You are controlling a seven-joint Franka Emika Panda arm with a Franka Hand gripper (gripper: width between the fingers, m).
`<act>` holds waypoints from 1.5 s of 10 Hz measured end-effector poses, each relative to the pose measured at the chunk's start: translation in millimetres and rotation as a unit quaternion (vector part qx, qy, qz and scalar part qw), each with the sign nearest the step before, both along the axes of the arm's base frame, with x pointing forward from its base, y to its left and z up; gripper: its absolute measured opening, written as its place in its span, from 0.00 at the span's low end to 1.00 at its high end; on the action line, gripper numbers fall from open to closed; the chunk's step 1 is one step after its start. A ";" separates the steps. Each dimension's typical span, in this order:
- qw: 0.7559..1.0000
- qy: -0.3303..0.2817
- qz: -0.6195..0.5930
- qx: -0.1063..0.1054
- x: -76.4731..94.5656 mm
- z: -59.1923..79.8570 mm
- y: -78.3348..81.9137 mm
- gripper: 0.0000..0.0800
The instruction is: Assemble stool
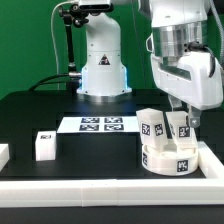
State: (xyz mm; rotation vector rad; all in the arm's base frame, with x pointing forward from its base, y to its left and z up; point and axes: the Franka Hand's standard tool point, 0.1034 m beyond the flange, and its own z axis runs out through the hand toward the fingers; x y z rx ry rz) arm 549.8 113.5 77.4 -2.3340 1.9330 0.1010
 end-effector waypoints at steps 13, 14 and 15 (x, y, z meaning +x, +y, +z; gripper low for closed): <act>0.888 -0.058 0.456 -0.014 7.1 25.5 4.9 0.81; 0.868 -0.062 0.492 -0.015 7.2 25.3 4.0 0.81; 0.852 -0.065 0.520 -0.016 7.2 25.2 3.8 0.81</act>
Offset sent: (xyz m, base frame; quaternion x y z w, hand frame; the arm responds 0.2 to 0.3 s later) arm 0.0009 0.0009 0.0354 -0.0011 -0.0214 -0.0552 0.9982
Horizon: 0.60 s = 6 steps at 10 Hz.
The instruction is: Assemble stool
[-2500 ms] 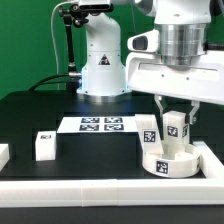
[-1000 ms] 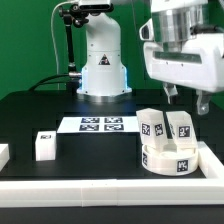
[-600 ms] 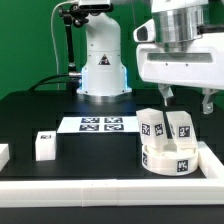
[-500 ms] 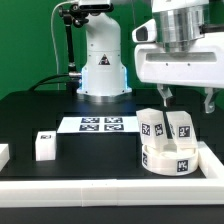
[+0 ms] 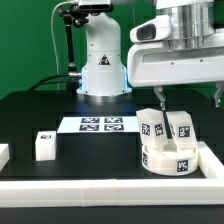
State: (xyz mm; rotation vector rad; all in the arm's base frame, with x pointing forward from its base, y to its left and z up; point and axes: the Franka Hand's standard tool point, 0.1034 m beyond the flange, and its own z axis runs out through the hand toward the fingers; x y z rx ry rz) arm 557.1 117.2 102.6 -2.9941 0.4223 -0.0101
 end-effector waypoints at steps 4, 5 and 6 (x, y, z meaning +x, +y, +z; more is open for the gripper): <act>0.978 -0.022 0.207 -0.020 -0.1 0.9 0.4 0.81; 0.963 -0.027 0.268 -0.024 -0.1 0.5 -0.5 0.81; 0.943 -0.031 0.330 -0.031 -0.7 -0.5 0.4 0.81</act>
Offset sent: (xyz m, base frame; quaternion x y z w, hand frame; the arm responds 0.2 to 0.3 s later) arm -0.0071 0.0063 0.0069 -0.0084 -0.0167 -0.3248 0.9456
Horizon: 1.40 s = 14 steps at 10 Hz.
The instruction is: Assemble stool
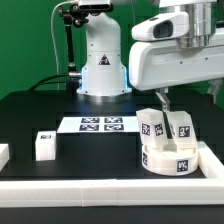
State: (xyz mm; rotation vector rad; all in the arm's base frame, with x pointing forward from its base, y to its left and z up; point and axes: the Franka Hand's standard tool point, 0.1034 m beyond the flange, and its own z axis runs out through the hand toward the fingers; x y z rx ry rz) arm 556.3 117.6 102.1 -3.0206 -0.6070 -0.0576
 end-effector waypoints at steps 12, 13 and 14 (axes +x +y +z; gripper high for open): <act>0.873 -0.018 0.484 -0.049 -12.3 -15.8 -6.1 0.81; 0.851 -0.020 0.522 -0.055 -14.0 -18.0 -7.1 0.81; 0.834 -0.019 0.548 -0.058 -15.5 -19.8 -9.1 0.81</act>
Offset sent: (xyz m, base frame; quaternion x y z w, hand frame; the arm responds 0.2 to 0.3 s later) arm 0.0000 0.0000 0.0000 0.0000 0.0000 -0.1296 0.9916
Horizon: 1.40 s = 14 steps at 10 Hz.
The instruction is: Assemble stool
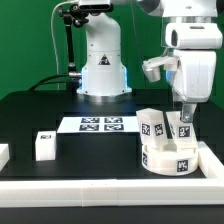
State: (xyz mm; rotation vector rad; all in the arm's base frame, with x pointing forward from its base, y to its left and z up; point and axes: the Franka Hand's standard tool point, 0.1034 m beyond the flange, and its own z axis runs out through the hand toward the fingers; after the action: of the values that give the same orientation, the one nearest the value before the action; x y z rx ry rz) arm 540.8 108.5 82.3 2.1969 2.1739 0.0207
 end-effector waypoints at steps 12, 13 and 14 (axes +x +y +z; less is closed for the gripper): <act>0.973 0.048 -0.226 -0.005 7.3 -3.6 -8.5 0.42; 0.962 0.053 -0.268 -0.006 7.0 -3.3 -8.4 0.42; 0.952 0.051 -0.302 -0.007 7.0 -3.7 -8.1 0.42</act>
Offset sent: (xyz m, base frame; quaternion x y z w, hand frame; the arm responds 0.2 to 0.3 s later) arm 0.0000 0.0000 0.0000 0.0000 0.0000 0.0000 1.0000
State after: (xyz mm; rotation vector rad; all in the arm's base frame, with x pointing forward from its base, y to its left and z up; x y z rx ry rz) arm 547.8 100.4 78.6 2.8016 1.4381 -0.1342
